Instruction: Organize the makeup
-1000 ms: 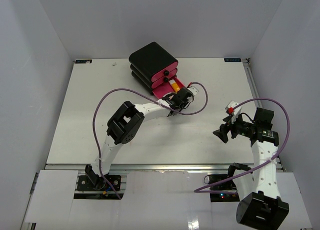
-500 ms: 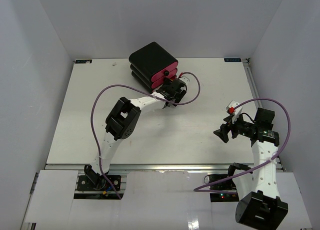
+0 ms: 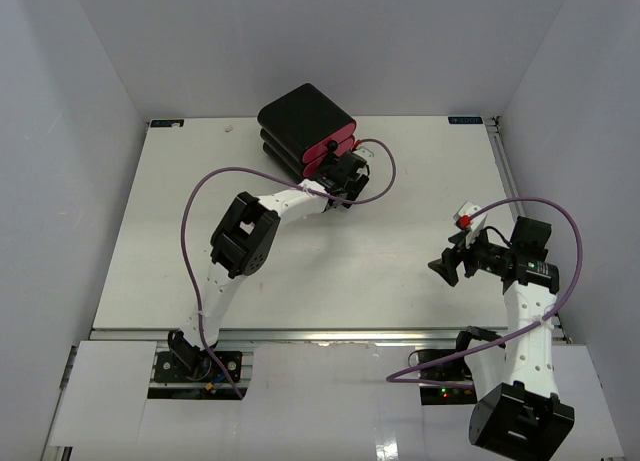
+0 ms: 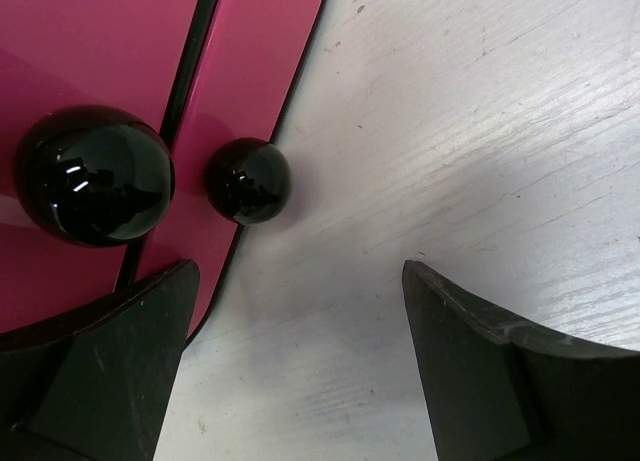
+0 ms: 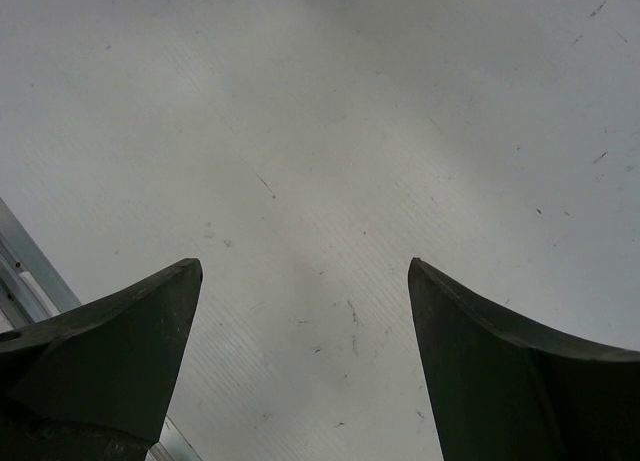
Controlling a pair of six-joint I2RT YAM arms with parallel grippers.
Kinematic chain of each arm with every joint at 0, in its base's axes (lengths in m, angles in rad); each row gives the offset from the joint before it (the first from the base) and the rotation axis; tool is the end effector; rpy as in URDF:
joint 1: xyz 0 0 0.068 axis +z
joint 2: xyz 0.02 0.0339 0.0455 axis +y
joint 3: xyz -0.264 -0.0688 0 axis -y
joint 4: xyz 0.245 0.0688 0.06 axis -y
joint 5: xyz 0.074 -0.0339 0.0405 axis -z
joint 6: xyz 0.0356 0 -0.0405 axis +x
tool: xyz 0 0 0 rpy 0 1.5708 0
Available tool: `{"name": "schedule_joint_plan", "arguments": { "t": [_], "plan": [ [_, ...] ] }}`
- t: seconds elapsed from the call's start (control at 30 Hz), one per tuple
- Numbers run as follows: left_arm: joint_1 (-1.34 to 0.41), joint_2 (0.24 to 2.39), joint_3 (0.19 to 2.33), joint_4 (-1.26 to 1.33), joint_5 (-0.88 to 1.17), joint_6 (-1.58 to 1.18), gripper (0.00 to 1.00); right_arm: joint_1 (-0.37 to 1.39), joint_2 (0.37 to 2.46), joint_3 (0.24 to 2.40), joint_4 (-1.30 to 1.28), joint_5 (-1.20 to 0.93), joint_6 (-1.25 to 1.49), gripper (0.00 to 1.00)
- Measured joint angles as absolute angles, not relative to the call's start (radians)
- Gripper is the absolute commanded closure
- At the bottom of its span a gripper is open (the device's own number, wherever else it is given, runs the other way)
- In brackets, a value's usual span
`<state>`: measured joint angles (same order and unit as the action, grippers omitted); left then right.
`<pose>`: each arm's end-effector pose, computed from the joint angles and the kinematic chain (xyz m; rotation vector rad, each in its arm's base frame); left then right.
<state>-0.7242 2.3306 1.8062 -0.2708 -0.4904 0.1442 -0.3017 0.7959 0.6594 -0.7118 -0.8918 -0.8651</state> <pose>0.3989 -0.3305 0.1589 0.7396 2.1430 0.2774 0.1514 -0.0181 0.2559 -0.9262 1.8677 0.3914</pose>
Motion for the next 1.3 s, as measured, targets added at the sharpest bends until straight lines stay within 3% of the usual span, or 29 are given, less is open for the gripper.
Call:
{"name": "schedule_joint_plan", "arguments": {
  "t": [0.27, 0.43, 0.73, 1.0, 1.13, 1.3],
  "plan": [
    [-0.723, 2.310, 1.793, -0.293, -0.444, 0.143, 0.04, -0.313, 0.796, 0.659, -0.727, -0.894, -0.872, 0.10],
    [-0.734, 2.177, 1.691, -0.340, -0.336, 0.116, 0.03, -0.315, 0.796, 0.659, -0.733, -0.893, -0.873, 0.10],
    [-0.766, 1.535, 1.392, -0.285, 0.027, 0.003, 0.02, -0.323, 0.780, 0.660, -0.710, -0.870, -0.829, 0.10],
    [-0.596, 0.902, 0.937, -0.251, 0.156, -0.088, 0.02, -0.326, 0.774, 0.697, -0.625, -0.779, -0.629, 0.10],
    [-0.583, 0.720, 0.753, -0.260, 0.150, -0.116, 0.02, -0.326, 0.777, 0.698, -0.569, -0.735, -0.531, 0.10],
    [-0.582, 0.661, 0.670, -0.283, 0.112, -0.137, 0.02, -0.329, 0.769, 0.685, -0.519, -0.698, -0.456, 0.10]
  ]
}}
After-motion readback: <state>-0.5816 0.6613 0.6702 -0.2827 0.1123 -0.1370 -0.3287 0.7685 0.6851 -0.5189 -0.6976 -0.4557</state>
